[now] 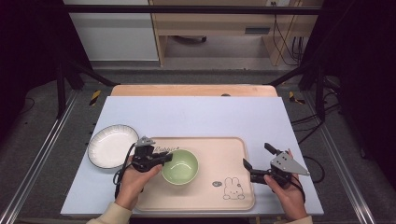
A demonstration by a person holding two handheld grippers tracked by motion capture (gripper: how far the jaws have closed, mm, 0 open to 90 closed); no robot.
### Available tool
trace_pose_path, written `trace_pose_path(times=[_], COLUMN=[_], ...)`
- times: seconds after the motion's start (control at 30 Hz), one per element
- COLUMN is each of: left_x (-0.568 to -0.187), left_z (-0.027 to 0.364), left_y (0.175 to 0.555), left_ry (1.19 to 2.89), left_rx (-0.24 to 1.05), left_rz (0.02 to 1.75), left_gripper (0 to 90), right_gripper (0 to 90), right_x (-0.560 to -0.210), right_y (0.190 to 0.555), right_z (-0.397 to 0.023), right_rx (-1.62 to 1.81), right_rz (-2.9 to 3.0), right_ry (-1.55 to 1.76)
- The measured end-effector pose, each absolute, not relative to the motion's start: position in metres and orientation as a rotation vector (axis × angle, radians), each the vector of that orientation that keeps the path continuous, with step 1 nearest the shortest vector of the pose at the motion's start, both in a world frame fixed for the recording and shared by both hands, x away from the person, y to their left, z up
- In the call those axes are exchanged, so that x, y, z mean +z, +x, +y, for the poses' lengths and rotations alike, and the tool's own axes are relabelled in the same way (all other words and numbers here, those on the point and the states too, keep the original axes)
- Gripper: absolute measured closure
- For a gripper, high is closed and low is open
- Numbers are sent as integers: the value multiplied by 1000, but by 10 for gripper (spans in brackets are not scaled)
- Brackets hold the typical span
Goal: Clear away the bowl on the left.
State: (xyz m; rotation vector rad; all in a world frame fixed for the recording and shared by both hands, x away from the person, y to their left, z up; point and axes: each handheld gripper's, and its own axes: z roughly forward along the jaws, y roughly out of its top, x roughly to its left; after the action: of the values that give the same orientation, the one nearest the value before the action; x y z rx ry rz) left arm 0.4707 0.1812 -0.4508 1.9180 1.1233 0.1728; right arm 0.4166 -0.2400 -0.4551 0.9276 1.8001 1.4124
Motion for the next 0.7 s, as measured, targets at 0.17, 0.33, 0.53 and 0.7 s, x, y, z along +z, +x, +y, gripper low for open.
trace_pose_path(times=[0.17,0.33,0.53,0.7], left_x=[-450,-447,-444,-441], left_z=[180,178,177,176], left_y=[470,468,468,467], left_ry=[1931,1943,1947,1935], left_rx=[208,239,272,286], left_rz=[1107,1088,1061,1045], left_gripper=[657,603,492,403], right_gripper=[37,37,37,37], right_x=[-455,-455,-455,-455], right_y=[416,416,416,417], right_z=[-240,-240,-240,-240], right_rx=[1411,1412,1412,1413], right_rz=[1800,1801,1802,1800], right_ry=[930,929,931,928])
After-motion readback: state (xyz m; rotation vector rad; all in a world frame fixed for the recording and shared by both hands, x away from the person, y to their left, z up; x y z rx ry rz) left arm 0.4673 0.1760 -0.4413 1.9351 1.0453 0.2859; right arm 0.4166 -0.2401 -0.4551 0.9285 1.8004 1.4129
